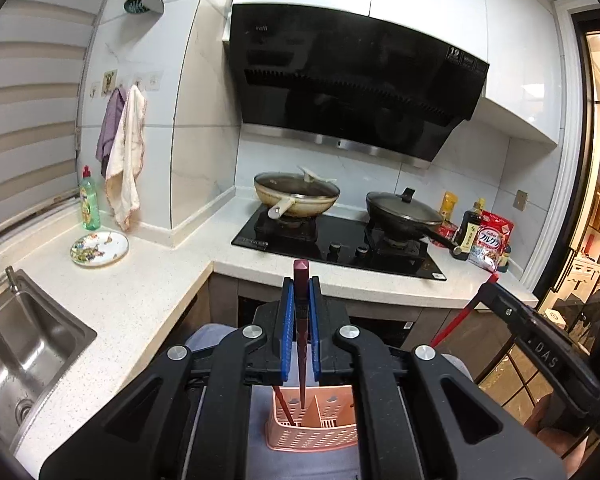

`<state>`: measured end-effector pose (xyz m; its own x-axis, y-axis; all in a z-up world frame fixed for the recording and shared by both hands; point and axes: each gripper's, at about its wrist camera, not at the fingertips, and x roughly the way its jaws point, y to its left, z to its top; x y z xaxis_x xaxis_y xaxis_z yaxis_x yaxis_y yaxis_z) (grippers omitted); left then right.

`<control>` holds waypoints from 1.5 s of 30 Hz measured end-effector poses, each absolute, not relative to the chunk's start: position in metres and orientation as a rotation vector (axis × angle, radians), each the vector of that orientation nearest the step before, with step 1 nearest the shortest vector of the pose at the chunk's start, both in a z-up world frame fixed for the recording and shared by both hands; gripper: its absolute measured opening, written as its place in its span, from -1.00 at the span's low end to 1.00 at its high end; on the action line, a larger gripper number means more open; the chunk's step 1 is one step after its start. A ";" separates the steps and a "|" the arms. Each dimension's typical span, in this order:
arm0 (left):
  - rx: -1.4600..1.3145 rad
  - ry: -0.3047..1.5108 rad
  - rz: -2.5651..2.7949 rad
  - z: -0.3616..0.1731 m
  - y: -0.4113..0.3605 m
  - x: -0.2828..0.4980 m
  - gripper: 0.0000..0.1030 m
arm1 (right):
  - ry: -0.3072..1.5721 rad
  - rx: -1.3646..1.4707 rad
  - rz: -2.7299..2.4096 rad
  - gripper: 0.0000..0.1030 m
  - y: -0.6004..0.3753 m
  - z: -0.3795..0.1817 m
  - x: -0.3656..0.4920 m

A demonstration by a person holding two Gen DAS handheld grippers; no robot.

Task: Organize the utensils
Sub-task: 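Lift the red chopstick with the left tool and lower it into the caddy, then open the left tool to release the chopstick, withdraw from the caddy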

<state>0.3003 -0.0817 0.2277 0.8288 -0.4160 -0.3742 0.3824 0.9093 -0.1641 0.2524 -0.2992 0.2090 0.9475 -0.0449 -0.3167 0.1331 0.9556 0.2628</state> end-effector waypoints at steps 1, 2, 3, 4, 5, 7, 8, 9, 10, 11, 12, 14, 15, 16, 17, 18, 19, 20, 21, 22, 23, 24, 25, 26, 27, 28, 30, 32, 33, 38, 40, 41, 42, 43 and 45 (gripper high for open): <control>-0.084 0.428 -0.422 0.222 -0.083 0.305 -0.87 | 0.332 0.287 -0.092 -0.87 -0.300 0.200 0.257; -0.082 0.442 -0.417 0.215 -0.084 0.310 -0.87 | 0.347 0.289 -0.092 -0.87 -0.300 0.192 0.261; -0.081 0.453 -0.415 0.208 -0.086 0.314 -0.87 | 0.362 0.292 -0.094 -0.87 -0.301 0.184 0.264; -0.078 0.468 -0.413 0.201 -0.087 0.318 -0.87 | 0.383 0.296 -0.096 -0.87 -0.303 0.174 0.268; -0.077 0.479 -0.412 0.196 -0.087 0.321 -0.87 | 0.395 0.301 -0.096 -0.87 -0.302 0.166 0.270; -0.072 0.503 -0.407 0.182 -0.088 0.327 -0.86 | 0.426 0.317 -0.094 -0.87 -0.305 0.150 0.275; -0.070 0.515 -0.403 0.176 -0.089 0.330 -0.87 | 0.443 0.326 -0.093 -0.87 -0.306 0.142 0.279; -0.069 0.523 -0.401 0.171 -0.089 0.331 -0.87 | 0.455 0.330 -0.091 -0.87 -0.307 0.135 0.281; -0.071 0.533 -0.400 0.166 -0.089 0.333 -0.86 | 0.463 0.328 -0.093 -0.87 -0.307 0.129 0.283; -0.073 0.542 -0.398 0.161 -0.088 0.335 -0.86 | 0.471 0.325 -0.097 -0.87 -0.306 0.124 0.284; -0.075 0.551 -0.395 0.157 -0.087 0.338 -0.86 | 0.480 0.324 -0.100 -0.87 -0.307 0.120 0.285; -0.076 0.565 -0.389 0.151 -0.087 0.341 -0.86 | 0.496 0.334 -0.099 -0.86 -0.308 0.113 0.285; -0.075 0.571 -0.386 0.148 -0.086 0.341 -0.86 | 0.500 0.336 -0.101 -0.86 -0.308 0.110 0.285; -0.073 0.577 -0.382 0.146 -0.086 0.342 -0.86 | 0.502 0.337 -0.103 -0.86 -0.308 0.109 0.284; -0.071 0.580 -0.380 0.144 -0.086 0.342 -0.86 | 0.501 0.337 -0.104 -0.84 -0.308 0.109 0.284; -0.066 0.578 -0.372 0.143 -0.086 0.341 -0.86 | 0.495 0.335 -0.106 -0.82 -0.308 0.109 0.282; -0.057 0.572 -0.353 0.142 -0.086 0.339 -0.83 | 0.495 0.333 -0.108 -0.77 -0.308 0.109 0.281; -0.048 0.569 -0.350 0.141 -0.087 0.337 -0.77 | 0.496 0.329 -0.107 -0.76 -0.307 0.111 0.280; -0.042 0.570 -0.349 0.141 -0.087 0.336 -0.67 | 0.494 0.326 -0.106 -0.75 -0.306 0.113 0.279; -0.037 0.570 -0.344 0.141 -0.087 0.334 -0.49 | 0.491 0.321 -0.107 -0.72 -0.306 0.115 0.277; -0.031 0.560 -0.335 0.142 -0.086 0.330 -0.36 | 0.482 0.316 -0.107 -0.69 -0.305 0.120 0.274; -0.025 0.551 -0.325 0.144 -0.086 0.327 -0.31 | 0.470 0.312 -0.108 -0.61 -0.304 0.125 0.269; -0.015 0.540 -0.315 0.146 -0.085 0.322 -0.24 | 0.455 0.307 -0.108 -0.52 -0.302 0.131 0.263; -0.009 0.534 -0.310 0.148 -0.085 0.318 -0.11 | 0.443 0.302 -0.109 -0.48 -0.301 0.136 0.258; 0.003 0.526 -0.298 0.151 -0.084 0.312 -0.04 | 0.431 0.295 -0.109 -0.43 -0.299 0.142 0.251; 0.013 0.518 -0.287 0.154 -0.084 0.307 0.04 | 0.420 0.286 -0.108 -0.40 -0.297 0.148 0.243; 0.045 0.497 -0.265 0.160 -0.083 0.291 0.09 | 0.408 0.272 -0.106 -0.35 -0.293 0.157 0.230; 0.070 0.486 -0.247 0.166 -0.081 0.277 0.12 | 0.401 0.258 -0.099 -0.29 -0.287 0.164 0.213; 0.077 0.483 -0.243 0.168 -0.079 0.271 0.12 | 0.402 0.251 -0.096 -0.28 -0.284 0.166 0.204; 0.113 0.479 -0.209 0.173 -0.071 0.233 0.15 | 0.433 0.235 -0.082 -0.28 -0.271 0.164 0.160; 0.129 0.477 -0.191 0.171 -0.067 0.219 0.15 | 0.449 0.239 -0.074 -0.27 -0.267 0.159 0.145; 0.140 0.476 -0.182 0.170 -0.066 0.213 0.15 | 0.462 0.237 -0.073 -0.27 -0.264 0.154 0.134; 0.145 0.479 -0.177 0.168 -0.064 0.205 0.15 | 0.471 0.235 -0.074 -0.27 -0.263 0.151 0.126; 0.145 0.487 -0.177 0.166 -0.061 0.199 0.15 | 0.483 0.232 -0.074 -0.27 -0.260 0.146 0.118; 0.133 0.502 -0.179 0.163 -0.055 0.187 0.15 | 0.504 0.231 -0.073 -0.27 -0.257 0.137 0.104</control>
<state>0.1871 -0.0551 0.1629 0.8614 -0.1382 -0.4887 0.2030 0.9757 0.0820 0.1036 -0.2569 0.1367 0.8735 -0.0126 -0.4867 0.1261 0.9714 0.2012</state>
